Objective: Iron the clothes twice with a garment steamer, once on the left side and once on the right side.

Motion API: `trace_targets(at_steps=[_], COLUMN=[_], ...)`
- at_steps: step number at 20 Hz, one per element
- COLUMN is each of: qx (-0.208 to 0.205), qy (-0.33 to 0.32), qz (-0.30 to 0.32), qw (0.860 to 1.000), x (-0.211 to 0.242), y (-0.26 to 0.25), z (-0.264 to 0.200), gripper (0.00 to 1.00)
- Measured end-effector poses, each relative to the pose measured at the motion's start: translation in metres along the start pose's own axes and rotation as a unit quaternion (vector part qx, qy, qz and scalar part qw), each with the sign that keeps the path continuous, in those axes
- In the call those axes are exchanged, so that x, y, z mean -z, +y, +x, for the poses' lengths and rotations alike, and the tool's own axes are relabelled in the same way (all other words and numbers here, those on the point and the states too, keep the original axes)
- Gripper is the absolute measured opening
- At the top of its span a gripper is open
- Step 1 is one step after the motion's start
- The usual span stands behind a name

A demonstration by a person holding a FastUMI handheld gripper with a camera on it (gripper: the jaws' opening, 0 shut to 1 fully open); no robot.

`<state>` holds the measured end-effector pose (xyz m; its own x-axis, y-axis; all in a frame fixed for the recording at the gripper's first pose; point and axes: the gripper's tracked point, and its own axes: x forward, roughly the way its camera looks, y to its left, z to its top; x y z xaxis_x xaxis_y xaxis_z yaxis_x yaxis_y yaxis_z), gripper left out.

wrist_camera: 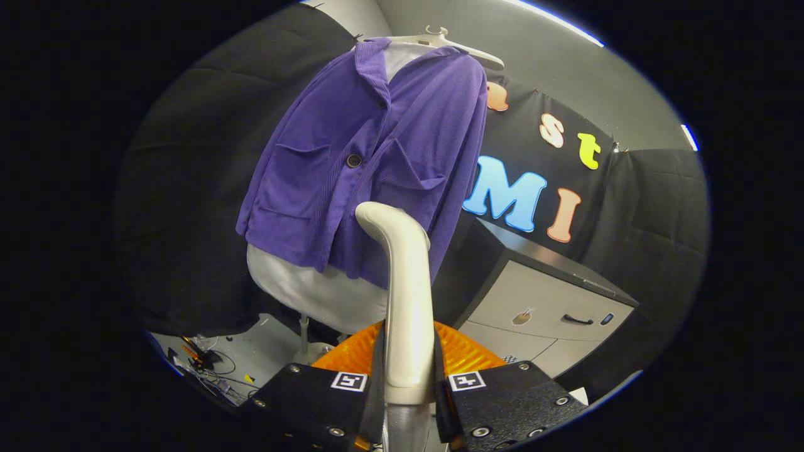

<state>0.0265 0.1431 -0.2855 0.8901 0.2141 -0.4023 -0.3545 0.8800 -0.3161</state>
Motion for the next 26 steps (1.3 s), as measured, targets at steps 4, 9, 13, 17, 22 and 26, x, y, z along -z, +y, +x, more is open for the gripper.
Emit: trace_targets(at_steps=[4,9,13,17,22,26], qx=[-0.021,-0.043,-0.061,-0.071,-0.082,-0.083], qy=[0.021,0.028,0.022,-0.003,-0.070,-0.140], qz=[-0.005,-0.015,-0.004,0.014,0.017,0.011], qw=[1.000,0.999,0.998,0.997,0.994,0.987], x=[0.016,0.018,-0.004,-0.043,-0.123,-0.195], y=[0.018,0.033,0.042,0.045,0.045,0.042], z=[-0.007,-0.024,-0.035,-0.044,-0.046,-0.040], gripper=[0.33,0.33,0.33,0.33,0.33,0.33])
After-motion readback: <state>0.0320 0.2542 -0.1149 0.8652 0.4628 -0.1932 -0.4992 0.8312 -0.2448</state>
